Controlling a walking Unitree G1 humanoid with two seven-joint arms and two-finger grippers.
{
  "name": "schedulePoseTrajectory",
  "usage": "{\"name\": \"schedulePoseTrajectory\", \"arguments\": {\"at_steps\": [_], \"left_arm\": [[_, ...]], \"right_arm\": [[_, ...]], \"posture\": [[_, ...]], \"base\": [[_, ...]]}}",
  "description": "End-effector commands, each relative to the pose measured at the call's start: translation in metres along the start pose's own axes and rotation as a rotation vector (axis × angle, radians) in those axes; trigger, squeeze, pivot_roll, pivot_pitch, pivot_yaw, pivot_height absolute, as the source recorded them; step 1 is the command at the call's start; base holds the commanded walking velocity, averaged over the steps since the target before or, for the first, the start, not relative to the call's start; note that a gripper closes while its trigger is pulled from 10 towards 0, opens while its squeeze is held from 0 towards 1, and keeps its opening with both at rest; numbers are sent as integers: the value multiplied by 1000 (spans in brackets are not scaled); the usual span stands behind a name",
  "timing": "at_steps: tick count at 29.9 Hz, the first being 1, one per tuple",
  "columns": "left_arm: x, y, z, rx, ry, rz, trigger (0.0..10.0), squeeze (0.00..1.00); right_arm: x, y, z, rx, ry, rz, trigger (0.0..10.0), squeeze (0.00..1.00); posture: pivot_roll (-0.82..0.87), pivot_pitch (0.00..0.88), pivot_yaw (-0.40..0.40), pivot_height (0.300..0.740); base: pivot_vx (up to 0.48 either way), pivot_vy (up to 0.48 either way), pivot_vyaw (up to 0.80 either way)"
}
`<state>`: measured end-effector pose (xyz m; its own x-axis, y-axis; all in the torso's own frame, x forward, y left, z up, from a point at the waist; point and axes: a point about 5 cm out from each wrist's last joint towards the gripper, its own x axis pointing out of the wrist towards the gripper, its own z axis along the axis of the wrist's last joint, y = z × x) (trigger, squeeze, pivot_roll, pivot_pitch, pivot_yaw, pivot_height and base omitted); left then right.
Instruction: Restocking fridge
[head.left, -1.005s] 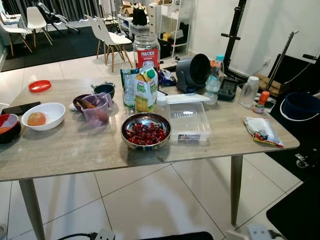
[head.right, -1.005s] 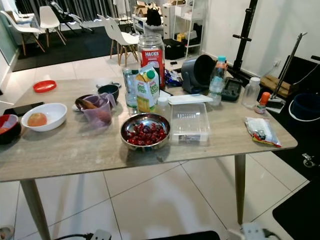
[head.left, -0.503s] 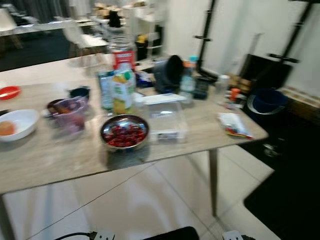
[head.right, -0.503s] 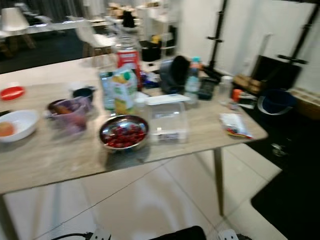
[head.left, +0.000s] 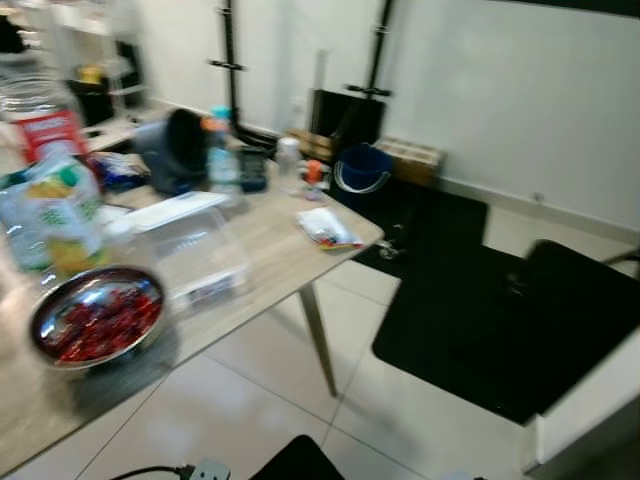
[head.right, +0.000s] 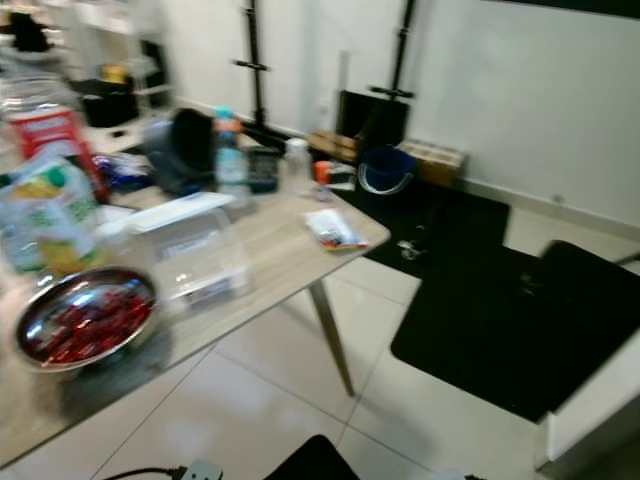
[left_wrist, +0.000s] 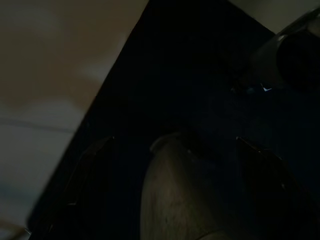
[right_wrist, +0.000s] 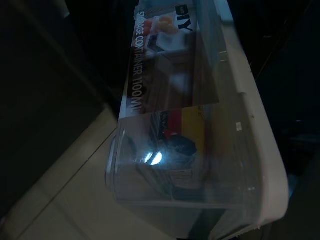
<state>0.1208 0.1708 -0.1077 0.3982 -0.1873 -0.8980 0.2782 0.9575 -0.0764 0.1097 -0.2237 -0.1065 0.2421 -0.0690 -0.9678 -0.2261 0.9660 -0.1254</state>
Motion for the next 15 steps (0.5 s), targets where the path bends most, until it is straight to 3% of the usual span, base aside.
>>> {"name": "schedulePoseTrajectory", "arguments": {"at_steps": [1, 15], "left_arm": [[1, -5, -1, 12, 7, -14, 10000, 0], [1, -1, 2, 20, 3, -8, 10000, 0]], "right_arm": [[-1, -5, 2, -6, -5, -13, 10000, 0], [0, -2, -2, -17, 18, 7, 10000, 0]], "posture": [[-53, 0, -40, 740], [-53, 0, -30, 740]], "base": [[0, 0, -788], [0, 0, -788]]}}
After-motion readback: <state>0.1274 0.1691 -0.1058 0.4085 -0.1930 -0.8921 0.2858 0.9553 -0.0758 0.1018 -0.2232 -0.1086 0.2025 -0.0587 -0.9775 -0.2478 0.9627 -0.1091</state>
